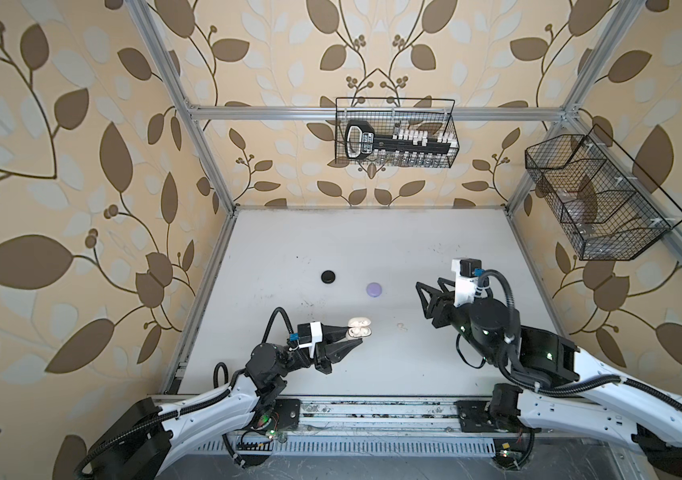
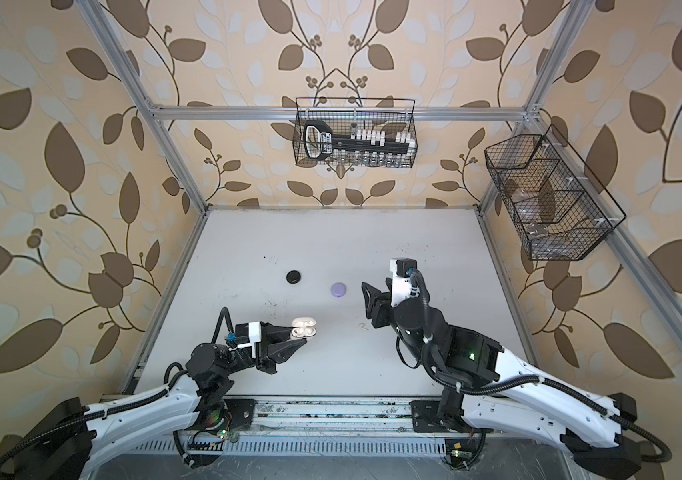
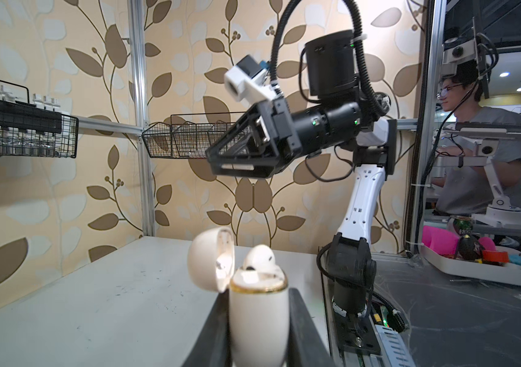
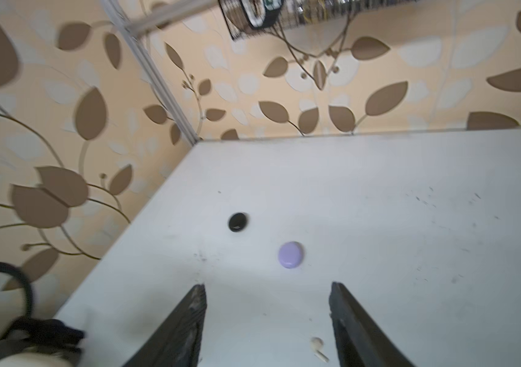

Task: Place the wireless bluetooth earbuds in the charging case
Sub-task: 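Withdraw the right gripper and move it over the remaining white earbud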

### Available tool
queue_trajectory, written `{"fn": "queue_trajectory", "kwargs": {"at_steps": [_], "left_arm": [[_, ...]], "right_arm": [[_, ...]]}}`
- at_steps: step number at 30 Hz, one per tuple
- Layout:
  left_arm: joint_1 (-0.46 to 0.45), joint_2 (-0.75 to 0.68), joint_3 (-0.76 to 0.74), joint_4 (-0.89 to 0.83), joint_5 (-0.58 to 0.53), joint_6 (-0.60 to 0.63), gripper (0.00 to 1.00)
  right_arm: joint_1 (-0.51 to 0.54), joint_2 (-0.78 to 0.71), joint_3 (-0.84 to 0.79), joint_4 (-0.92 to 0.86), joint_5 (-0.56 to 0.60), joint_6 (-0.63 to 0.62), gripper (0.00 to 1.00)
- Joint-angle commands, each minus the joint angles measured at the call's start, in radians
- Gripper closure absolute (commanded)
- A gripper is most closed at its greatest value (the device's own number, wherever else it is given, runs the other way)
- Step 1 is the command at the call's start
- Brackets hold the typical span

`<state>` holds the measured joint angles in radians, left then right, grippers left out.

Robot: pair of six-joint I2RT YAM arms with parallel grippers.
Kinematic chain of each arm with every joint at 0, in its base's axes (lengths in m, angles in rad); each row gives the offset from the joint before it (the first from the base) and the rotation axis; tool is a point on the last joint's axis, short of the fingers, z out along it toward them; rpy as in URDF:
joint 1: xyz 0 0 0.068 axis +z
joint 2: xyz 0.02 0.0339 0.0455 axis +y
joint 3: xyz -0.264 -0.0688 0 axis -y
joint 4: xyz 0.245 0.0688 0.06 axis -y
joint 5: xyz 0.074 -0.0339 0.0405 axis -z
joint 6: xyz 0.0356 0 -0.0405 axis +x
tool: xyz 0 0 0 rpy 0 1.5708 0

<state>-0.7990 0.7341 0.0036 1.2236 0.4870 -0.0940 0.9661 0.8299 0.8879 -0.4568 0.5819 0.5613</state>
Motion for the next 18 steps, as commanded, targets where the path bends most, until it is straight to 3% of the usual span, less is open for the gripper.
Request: {"fn": "queue_trajectory", "kwargs": {"at_steps": [1,4,7,18], "left_arm": [[0.001,-0.04,-0.024,-0.006,-0.05,0.049,1.0],[0.0,-0.075,-0.024,-0.041,-0.057,0.055,1.0],[0.001,-0.094,-0.027,-0.064,-0.069,0.059,1.0],[0.001,-0.124,-0.033,-0.076,-0.079,0.059,1.0]], "right_arm": [[-0.144,0.081,-0.038,-0.168,-0.287,-0.001,0.33],[-0.248,0.199,-0.046,-0.183,-0.421,-0.038,0.29],[-0.285,0.355,-0.025,-0.212,-0.472,-0.074,0.28],[-0.265,0.692,0.041,-0.162,-0.543,-0.142,0.34]]}}
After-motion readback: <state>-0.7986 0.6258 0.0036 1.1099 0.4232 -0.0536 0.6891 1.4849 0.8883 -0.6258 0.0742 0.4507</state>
